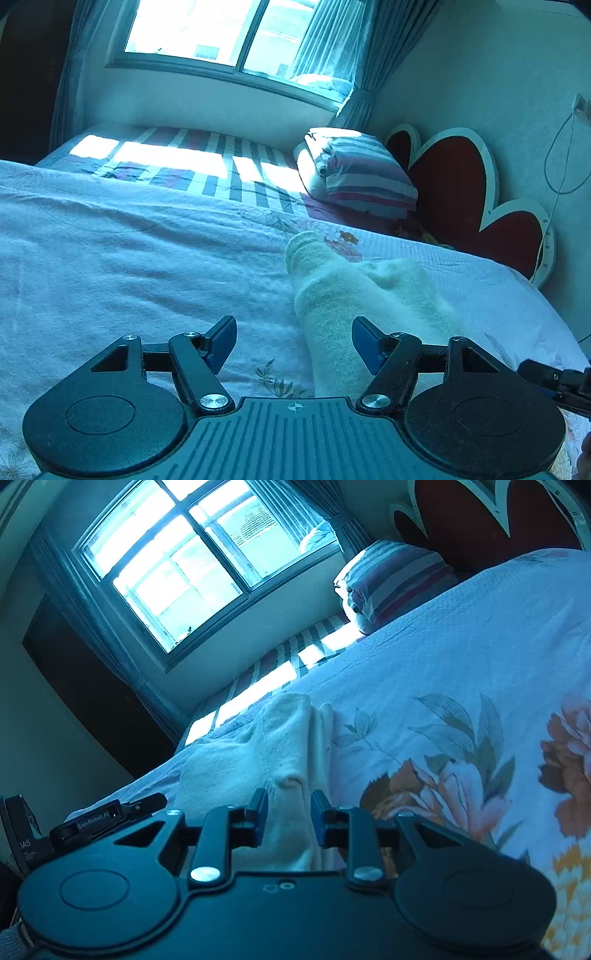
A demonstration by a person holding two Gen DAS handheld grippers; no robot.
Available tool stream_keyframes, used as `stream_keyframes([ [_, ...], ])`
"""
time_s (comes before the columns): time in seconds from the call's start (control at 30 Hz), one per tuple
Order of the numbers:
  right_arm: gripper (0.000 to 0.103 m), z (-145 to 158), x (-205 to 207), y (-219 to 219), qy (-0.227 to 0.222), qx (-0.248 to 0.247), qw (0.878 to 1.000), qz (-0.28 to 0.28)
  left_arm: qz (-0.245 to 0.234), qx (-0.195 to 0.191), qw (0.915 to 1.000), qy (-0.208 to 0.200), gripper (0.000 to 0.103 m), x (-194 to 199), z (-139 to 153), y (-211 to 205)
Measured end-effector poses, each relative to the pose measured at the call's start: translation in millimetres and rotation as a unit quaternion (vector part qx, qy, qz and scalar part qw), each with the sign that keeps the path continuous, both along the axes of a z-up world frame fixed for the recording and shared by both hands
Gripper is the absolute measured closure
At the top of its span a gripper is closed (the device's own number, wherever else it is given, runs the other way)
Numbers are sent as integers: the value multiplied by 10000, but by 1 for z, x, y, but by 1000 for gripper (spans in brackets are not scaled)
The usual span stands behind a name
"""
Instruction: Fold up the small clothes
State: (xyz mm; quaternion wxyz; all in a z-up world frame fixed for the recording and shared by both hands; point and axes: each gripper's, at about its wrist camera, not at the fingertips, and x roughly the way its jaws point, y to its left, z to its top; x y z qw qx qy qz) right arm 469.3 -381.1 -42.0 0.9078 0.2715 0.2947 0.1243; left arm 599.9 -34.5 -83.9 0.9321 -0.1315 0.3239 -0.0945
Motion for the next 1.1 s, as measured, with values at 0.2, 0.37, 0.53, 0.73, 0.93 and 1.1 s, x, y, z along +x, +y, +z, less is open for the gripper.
stream_keyframes([
  [0.2, 75, -12, 67, 11, 233, -87, 9983, 533, 115, 108, 9997, 207, 35, 12, -17, 2],
  [0.37, 73, -17, 78, 18, 331, -356, 9973, 554, 125, 0, 9998, 160, 35, 11, -22, 6],
  [0.53, 71, -24, 80, 20, 344, -158, 9962, 784, 99, 68, 9996, 256, 35, 16, -28, 4],
  [0.73, 92, -1, 56, 24, -239, -751, 9937, 798, -264, 69, 9995, -144, 35, 6, -16, -11],
  [0.93, 89, -30, 63, 10, 275, -464, 9971, 535, -225, 922, 9955, -16, 25, 15, -17, -40],
  [1.1, 83, 1, 55, 7, -158, -775, 9964, 314, -296, 803, 9944, -619, 26, 7, 14, -38],
])
